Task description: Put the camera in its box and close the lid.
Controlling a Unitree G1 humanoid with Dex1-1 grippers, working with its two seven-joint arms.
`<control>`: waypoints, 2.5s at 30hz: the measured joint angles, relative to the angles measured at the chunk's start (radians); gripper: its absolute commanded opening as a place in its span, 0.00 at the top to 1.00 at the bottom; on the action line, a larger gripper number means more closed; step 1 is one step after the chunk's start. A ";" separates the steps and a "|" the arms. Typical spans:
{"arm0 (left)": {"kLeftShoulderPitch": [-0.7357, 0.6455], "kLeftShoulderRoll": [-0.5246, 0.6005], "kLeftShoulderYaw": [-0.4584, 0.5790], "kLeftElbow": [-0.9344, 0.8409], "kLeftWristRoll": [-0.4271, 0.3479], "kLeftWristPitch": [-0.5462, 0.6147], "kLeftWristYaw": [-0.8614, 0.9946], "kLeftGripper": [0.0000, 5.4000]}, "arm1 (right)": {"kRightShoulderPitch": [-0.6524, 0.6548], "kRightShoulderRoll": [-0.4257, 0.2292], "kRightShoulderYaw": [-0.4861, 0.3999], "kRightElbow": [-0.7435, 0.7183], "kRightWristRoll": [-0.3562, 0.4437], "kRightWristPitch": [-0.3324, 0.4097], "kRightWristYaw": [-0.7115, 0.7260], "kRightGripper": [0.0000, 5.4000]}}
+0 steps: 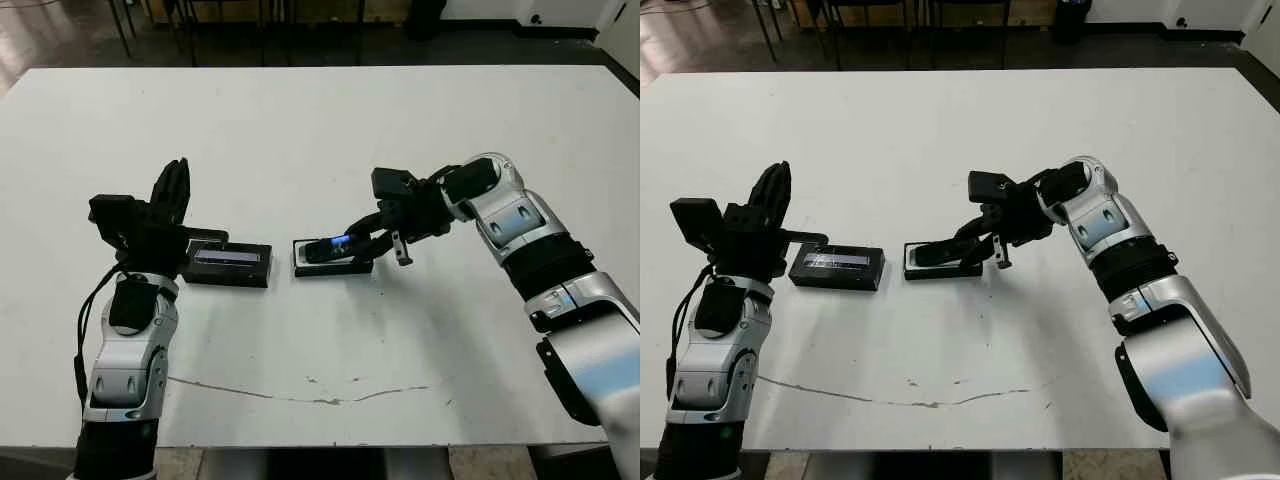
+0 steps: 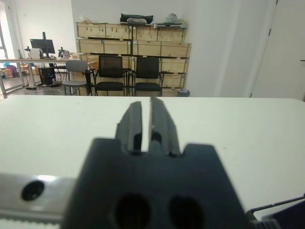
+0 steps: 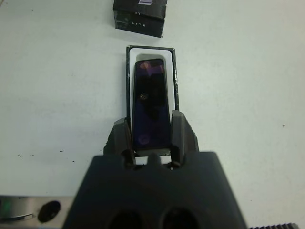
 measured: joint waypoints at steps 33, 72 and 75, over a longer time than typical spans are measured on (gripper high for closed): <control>0.007 -0.016 -0.009 -0.006 -0.002 0.007 0.003 1.00 | 0.009 0.037 0.081 -0.093 -0.097 0.029 -0.080 0.98; 0.014 0.013 0.005 0.000 0.023 -0.013 -0.003 1.00 | 0.337 -0.010 -0.413 -0.533 0.225 0.113 -0.563 0.12; 0.017 0.073 0.022 0.007 0.025 -0.027 -0.050 1.00 | 0.416 -0.002 -0.465 -0.540 0.249 0.093 -0.631 0.24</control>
